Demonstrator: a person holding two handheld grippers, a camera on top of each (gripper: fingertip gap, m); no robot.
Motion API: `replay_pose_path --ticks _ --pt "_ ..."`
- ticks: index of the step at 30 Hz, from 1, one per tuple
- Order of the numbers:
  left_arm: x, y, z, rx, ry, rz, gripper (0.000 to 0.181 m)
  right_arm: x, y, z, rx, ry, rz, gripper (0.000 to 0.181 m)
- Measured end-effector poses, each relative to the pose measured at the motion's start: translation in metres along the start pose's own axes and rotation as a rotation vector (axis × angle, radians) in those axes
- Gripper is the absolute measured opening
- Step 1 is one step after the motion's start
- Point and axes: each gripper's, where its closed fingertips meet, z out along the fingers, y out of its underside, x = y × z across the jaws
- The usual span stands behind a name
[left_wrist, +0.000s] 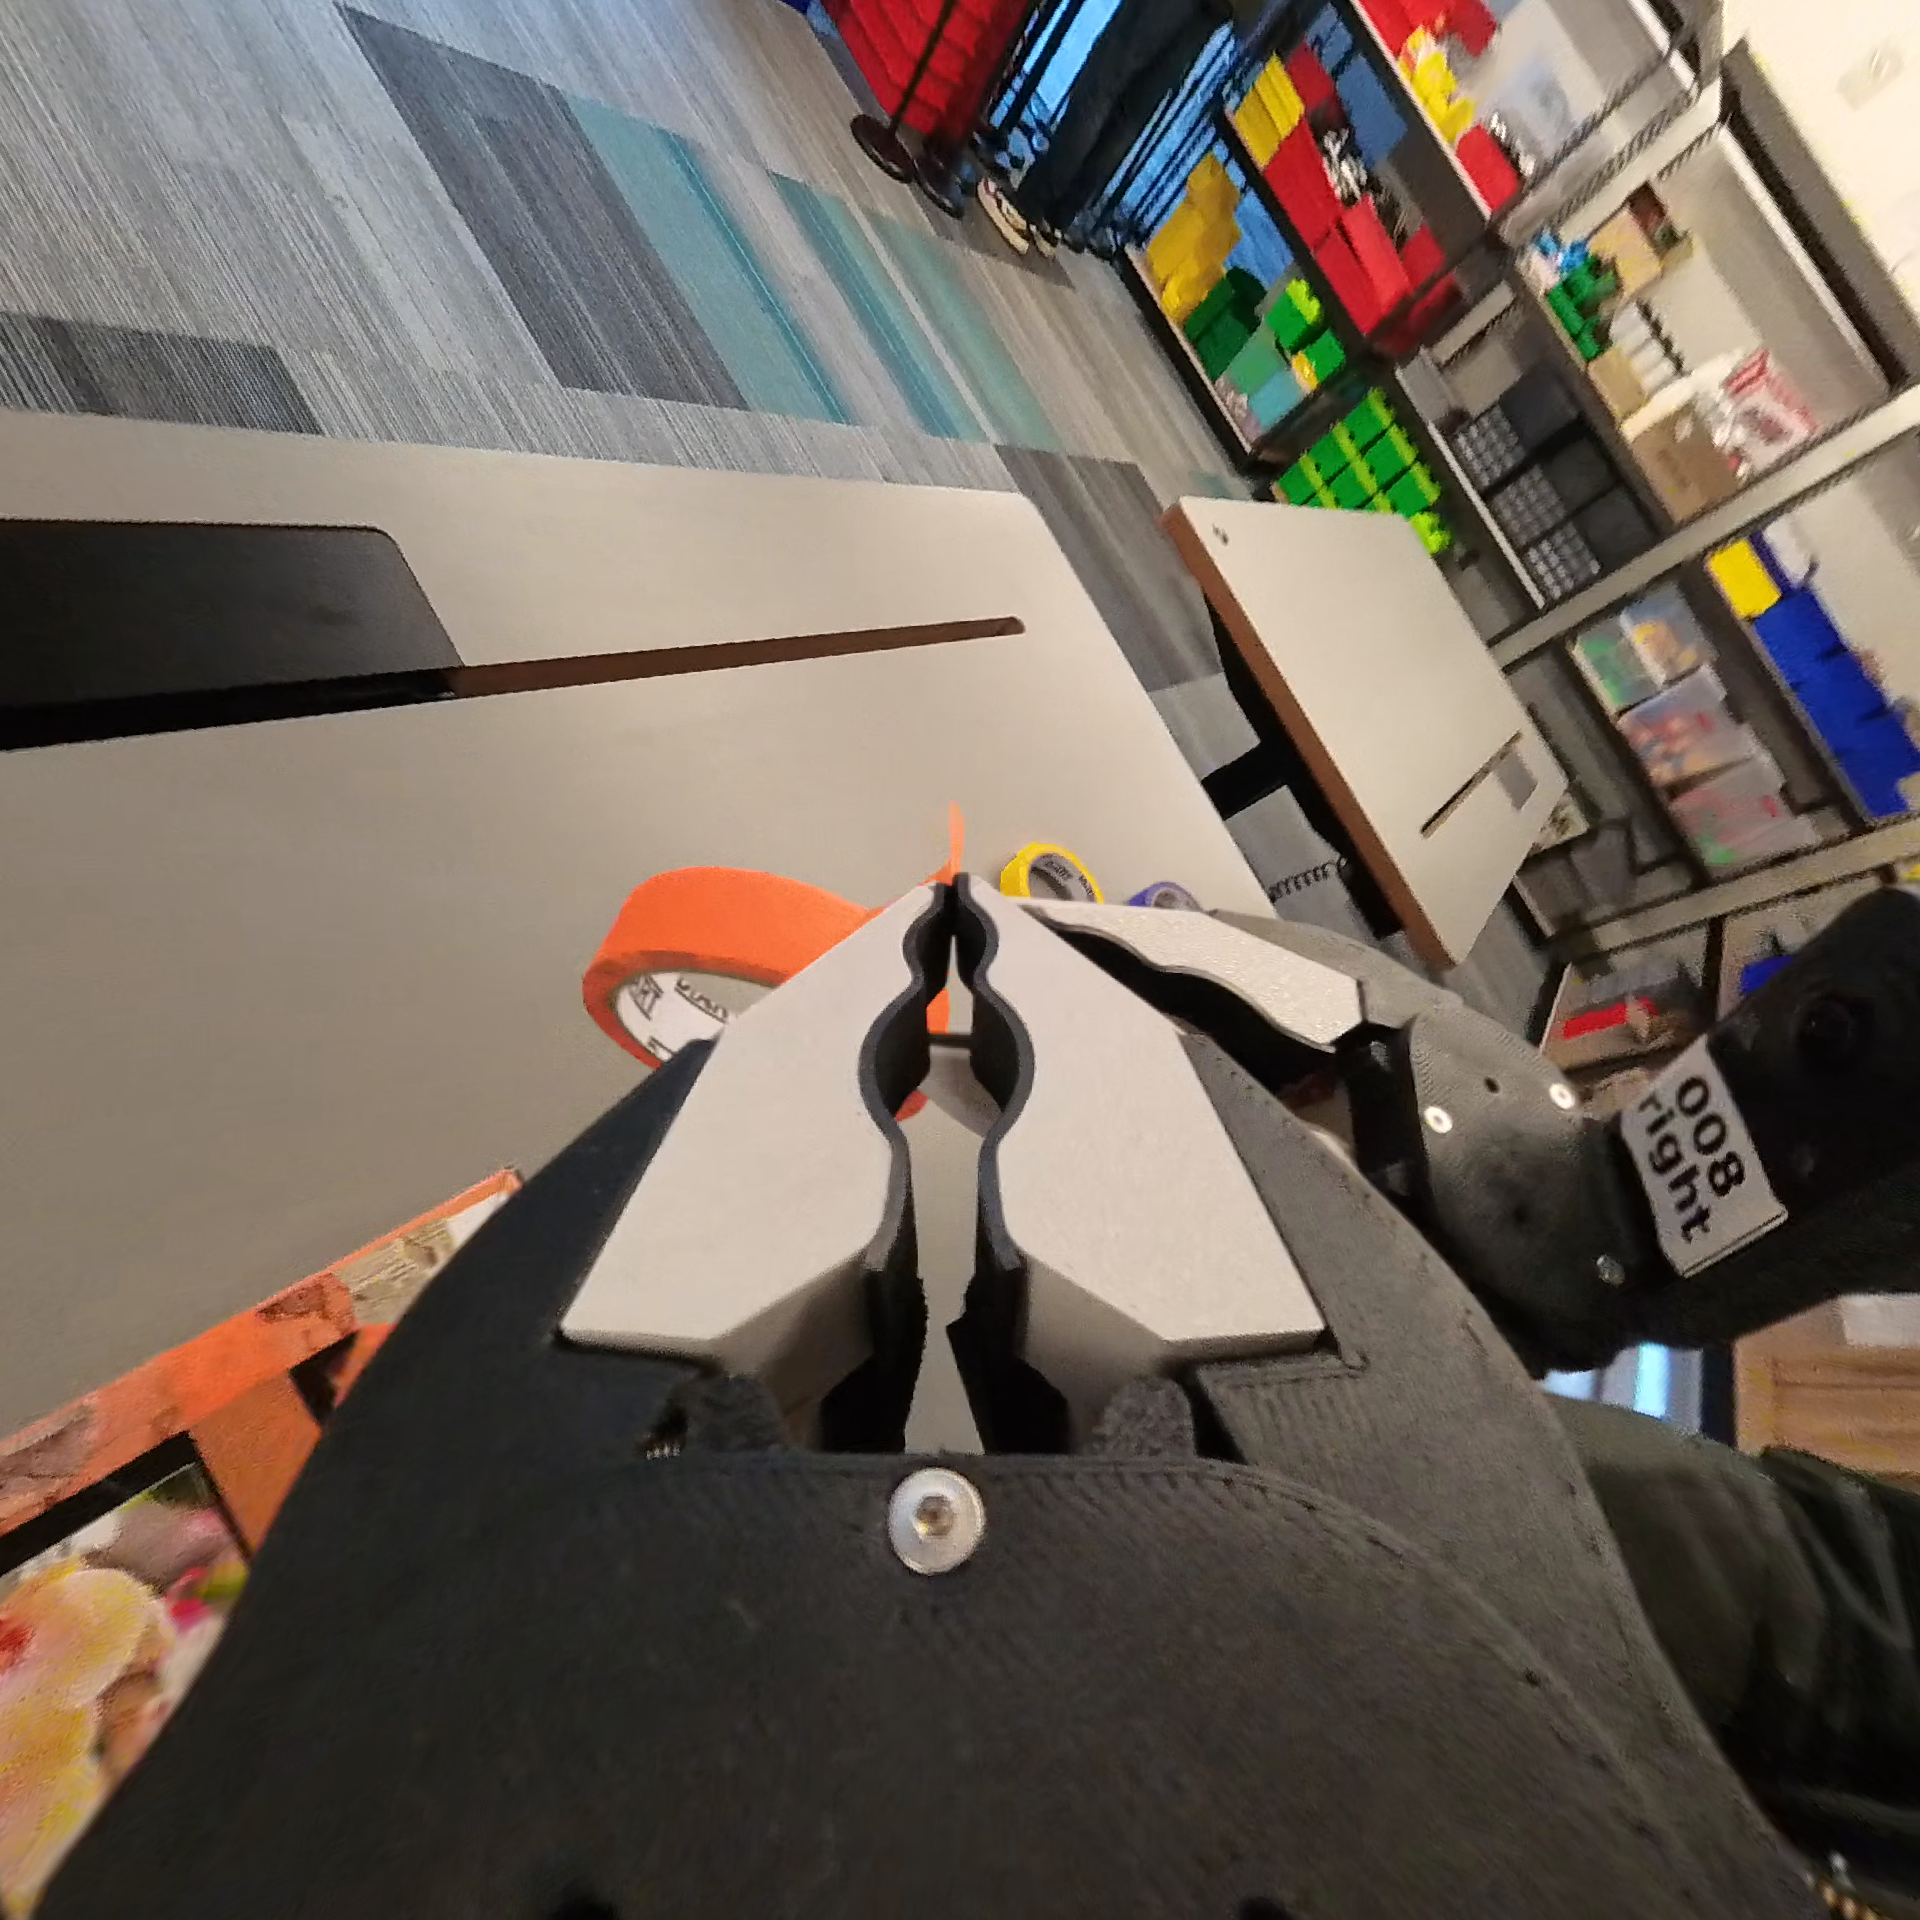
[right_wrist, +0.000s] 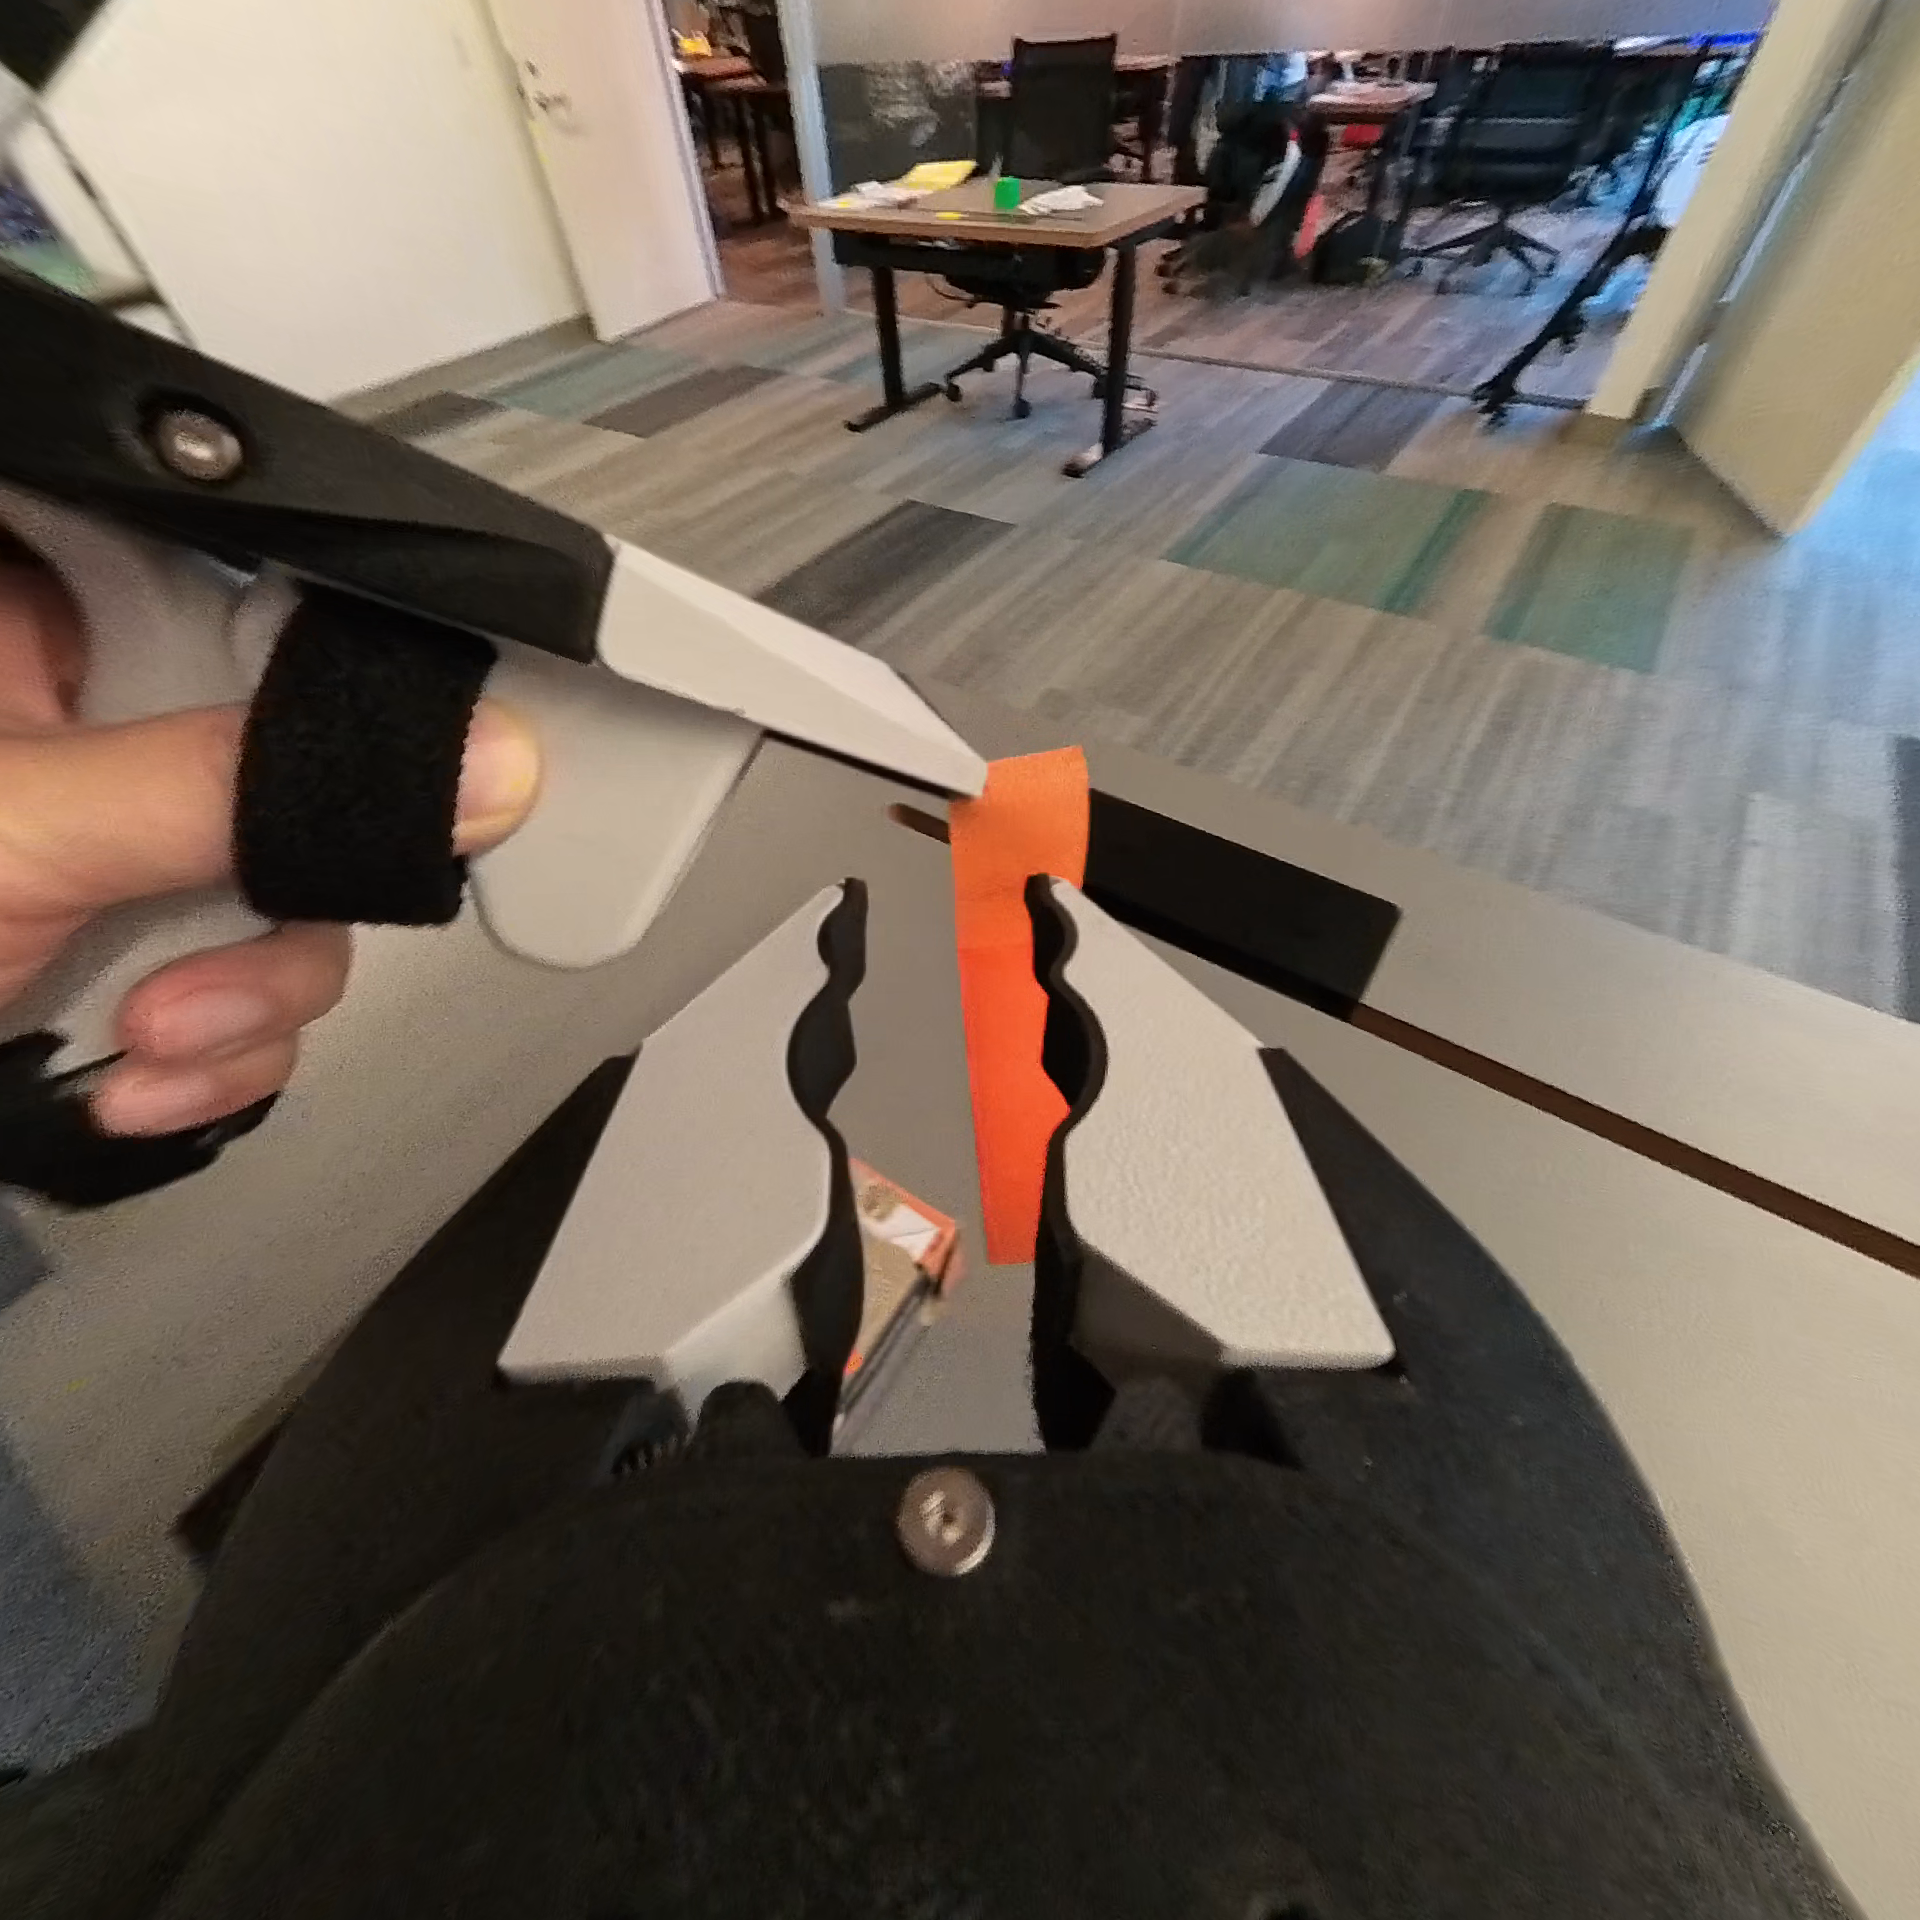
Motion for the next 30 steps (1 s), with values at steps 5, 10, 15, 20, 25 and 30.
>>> replay_pose_path --ticks 5,10,15,20,25,30 --pt "-0.001 0.001 0.011 0.029 -0.004 -0.043 0.0 0.014 0.004 0.007 -0.007 0.055 -0.004 0.023" --pt "0.0 0.0 0.019 0.046 0.001 -0.079 0.0 0.019 0.004 0.007 -0.004 0.058 0.001 0.018" --pt "0.004 0.001 0.024 0.07 0.004 -0.1 0.0 0.028 0.003 0.006 0.002 0.07 0.019 0.007" --pt "0.006 0.003 0.027 0.083 0.026 -0.143 0.0 0.031 0.005 0.003 0.012 0.056 0.016 0.0" --pt "0.001 0.006 0.022 0.044 -0.015 -0.081 0.018 0.029 0.004 -0.002 0.024 -0.04 0.085 0.0" --pt "0.017 -0.004 0.001 0.041 0.0 0.173 0.029 0.031 0.022 -0.003 -0.087 -0.146 0.18 0.0"
